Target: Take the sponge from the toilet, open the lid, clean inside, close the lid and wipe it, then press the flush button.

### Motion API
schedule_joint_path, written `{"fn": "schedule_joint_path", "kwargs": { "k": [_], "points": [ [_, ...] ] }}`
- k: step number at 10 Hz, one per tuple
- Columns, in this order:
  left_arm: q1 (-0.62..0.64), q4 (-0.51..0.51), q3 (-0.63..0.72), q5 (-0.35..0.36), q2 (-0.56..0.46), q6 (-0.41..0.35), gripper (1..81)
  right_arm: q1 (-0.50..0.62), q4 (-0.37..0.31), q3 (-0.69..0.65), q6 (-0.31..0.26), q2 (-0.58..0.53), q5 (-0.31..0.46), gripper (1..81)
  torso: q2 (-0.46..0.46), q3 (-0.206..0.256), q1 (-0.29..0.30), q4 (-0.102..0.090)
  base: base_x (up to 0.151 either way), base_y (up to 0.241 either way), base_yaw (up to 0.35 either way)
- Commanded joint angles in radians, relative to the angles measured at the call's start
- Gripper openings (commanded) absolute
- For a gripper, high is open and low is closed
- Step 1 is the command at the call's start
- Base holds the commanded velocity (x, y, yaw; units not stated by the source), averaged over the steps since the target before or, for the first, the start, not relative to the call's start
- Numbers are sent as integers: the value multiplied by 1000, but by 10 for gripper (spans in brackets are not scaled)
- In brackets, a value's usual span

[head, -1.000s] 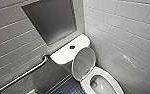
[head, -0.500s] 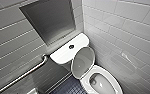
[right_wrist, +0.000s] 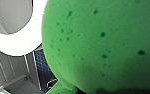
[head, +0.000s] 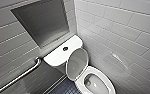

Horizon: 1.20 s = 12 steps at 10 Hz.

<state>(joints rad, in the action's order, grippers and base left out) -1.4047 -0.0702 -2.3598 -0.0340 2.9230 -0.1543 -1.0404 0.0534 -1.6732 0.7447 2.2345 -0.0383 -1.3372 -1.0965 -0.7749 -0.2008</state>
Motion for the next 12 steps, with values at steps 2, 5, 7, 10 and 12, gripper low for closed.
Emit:
{"fn": "schedule_joint_path", "kwargs": {
  "k": [2, 5, 7, 10, 12],
  "points": [
    [25, 6, 76, -87, -66, 5, 811, -152, 62, 4, -22, -14, -32, 10, 0, 0, 0, 0, 0, 0, 0],
    [94, 7, 303, -101, -203, 10, 811, -287, 89, -140, -25, 24, -124, 10, 0, 0, 1, 0, 0, 0, 0],
    [147, 13, 412, -104, -278, 18, 811, -355, 123, -161, -25, 26, -175, 10, 0, 0, 1, 0, 0, 0, 0],
    [268, 87, 584, -107, -422, 58, 811, -459, 184, -277, -27, 99, -221, 10, 0, 0, 2, 0, 0, 0, 0],
    [379, 197, 681, -107, -497, 61, 811, -524, 209, -385, -27, 163, -270, 10, 0, 1, 2, 0, 80, 0, 0]
  ]
}}
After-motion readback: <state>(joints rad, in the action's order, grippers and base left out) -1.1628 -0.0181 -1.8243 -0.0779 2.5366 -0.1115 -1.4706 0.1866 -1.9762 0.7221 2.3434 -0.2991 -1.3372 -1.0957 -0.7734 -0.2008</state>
